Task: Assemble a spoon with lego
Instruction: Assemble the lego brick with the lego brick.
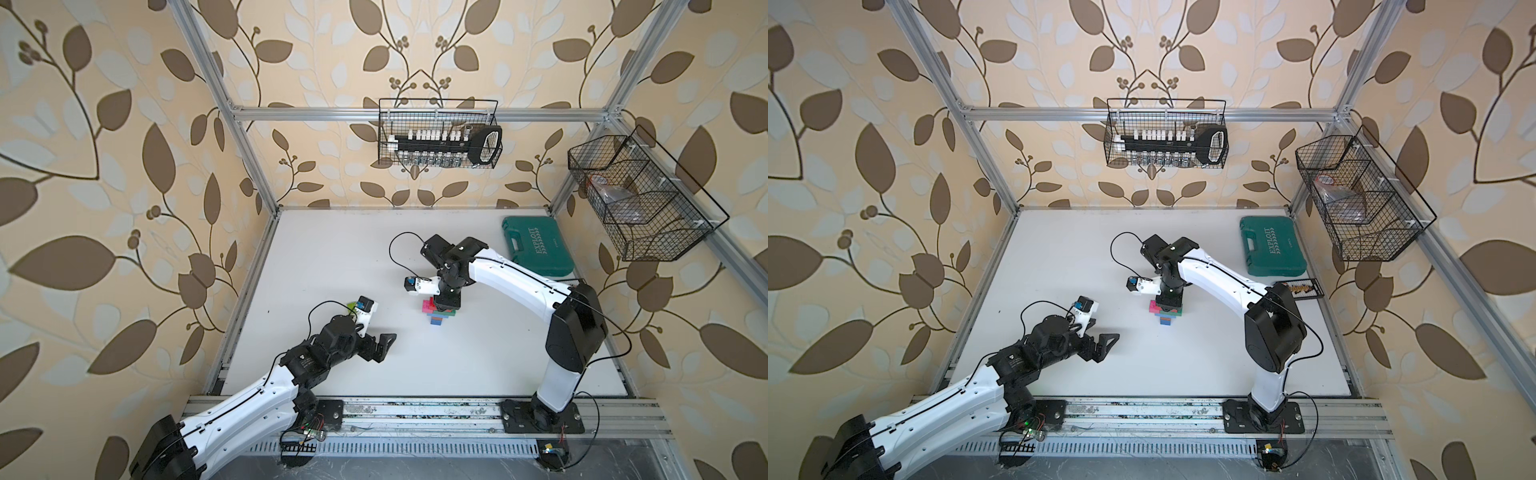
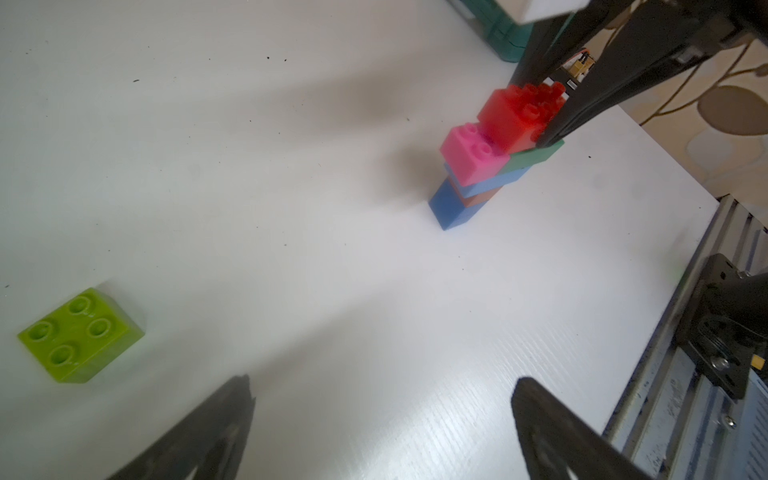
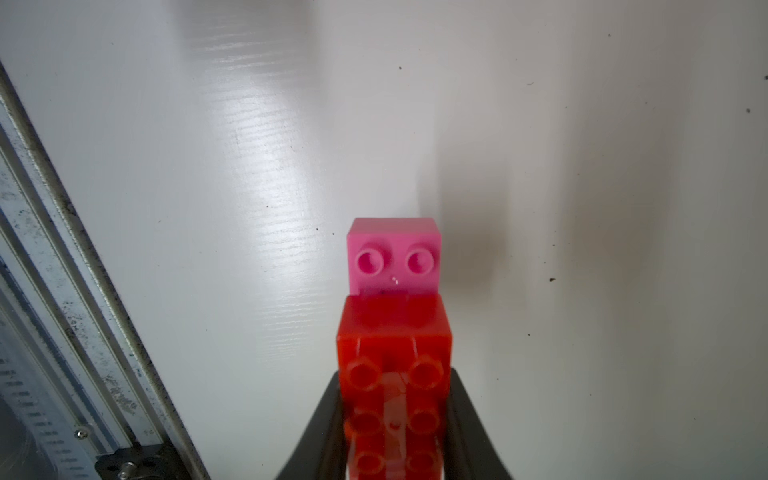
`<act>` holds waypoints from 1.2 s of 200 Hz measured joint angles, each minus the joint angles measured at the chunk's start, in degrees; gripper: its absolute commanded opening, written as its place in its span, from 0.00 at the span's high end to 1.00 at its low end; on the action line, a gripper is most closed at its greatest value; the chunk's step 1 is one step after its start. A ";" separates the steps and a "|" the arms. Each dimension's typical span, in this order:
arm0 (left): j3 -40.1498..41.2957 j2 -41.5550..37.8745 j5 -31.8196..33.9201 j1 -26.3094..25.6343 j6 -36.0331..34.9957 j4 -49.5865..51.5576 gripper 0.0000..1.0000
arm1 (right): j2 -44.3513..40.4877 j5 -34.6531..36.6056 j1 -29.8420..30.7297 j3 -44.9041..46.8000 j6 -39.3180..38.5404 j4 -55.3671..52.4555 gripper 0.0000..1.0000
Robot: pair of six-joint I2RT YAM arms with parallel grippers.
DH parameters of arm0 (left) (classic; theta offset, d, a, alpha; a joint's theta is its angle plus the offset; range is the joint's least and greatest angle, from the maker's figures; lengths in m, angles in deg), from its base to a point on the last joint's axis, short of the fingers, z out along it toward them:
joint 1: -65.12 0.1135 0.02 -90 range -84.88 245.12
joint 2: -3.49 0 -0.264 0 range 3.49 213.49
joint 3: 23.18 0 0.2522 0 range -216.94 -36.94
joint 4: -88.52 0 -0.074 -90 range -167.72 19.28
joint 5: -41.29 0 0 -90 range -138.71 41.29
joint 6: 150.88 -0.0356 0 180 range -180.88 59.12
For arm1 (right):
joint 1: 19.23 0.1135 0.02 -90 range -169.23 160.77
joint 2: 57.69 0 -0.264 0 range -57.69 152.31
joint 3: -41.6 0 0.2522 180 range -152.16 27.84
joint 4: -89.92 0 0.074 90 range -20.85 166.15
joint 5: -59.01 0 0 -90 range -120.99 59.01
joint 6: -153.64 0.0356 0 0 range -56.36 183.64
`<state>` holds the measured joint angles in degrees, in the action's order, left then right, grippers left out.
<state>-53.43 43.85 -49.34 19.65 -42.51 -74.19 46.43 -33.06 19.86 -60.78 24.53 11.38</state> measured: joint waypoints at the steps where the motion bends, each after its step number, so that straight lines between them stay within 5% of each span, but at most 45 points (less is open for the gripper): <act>1: 0.00 0.00 0.04 0.00 0.00 0.02 0.01 | 0.00 0.00 0.00 0.00 0.02 0.00 1.00; 240: 0.00 -1.75 2.05 0.00 0.00 2.73 0.01 | 0.87 1.07 0.63 -1.46 0.57 -1.25 1.00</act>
<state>-53.43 42.10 -47.28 19.65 -42.51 -71.46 47.30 -31.99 20.50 -62.24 25.10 10.14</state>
